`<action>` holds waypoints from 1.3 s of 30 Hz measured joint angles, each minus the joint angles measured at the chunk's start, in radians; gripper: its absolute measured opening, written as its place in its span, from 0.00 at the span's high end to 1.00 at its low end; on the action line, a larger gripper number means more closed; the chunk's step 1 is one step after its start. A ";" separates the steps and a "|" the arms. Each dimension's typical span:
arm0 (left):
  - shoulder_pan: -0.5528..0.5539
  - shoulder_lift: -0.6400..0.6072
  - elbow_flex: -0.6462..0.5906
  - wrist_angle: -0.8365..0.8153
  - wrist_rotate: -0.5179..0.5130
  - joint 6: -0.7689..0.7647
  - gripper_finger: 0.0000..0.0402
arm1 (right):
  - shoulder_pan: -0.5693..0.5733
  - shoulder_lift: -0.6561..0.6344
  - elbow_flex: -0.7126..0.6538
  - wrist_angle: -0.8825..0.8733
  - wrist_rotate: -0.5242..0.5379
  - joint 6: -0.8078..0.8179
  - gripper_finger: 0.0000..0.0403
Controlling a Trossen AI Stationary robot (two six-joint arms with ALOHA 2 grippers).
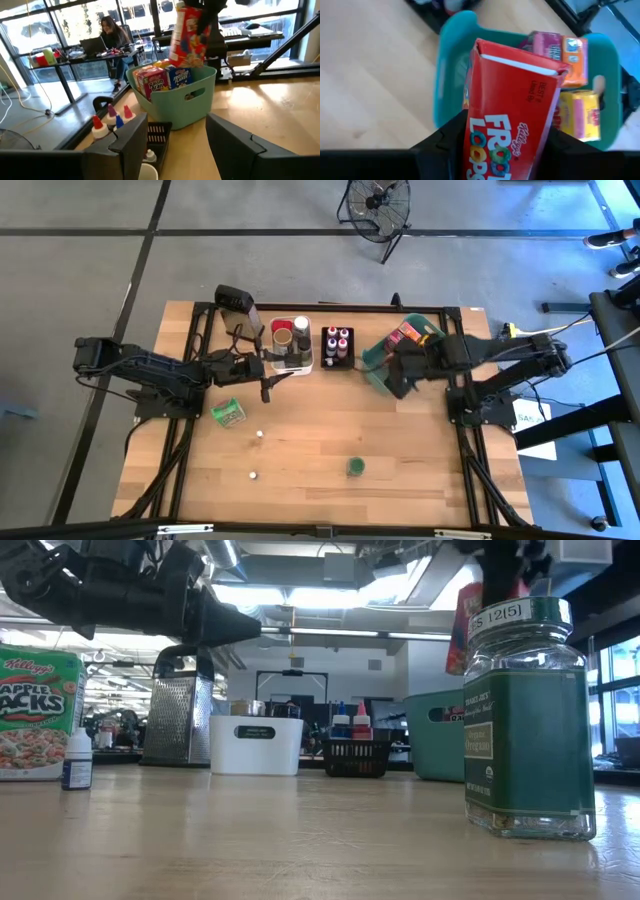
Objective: Pick & Place Kitchen Items
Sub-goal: Put the red cereal box into the green bin
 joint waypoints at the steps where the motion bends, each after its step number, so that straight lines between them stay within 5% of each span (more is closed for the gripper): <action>1: 0.000 0.000 0.000 -0.006 0.000 -0.001 0.51 | -0.031 0.000 0.000 -0.001 -0.016 -0.029 0.61; 10: 0.000 0.000 0.000 -0.018 0.000 0.000 0.51 | -0.228 0.022 -0.046 0.196 -0.152 -0.287 0.61; 39: 0.000 0.000 0.000 -0.059 0.000 0.043 0.51 | -0.472 0.060 -0.353 0.464 -0.306 -0.415 0.62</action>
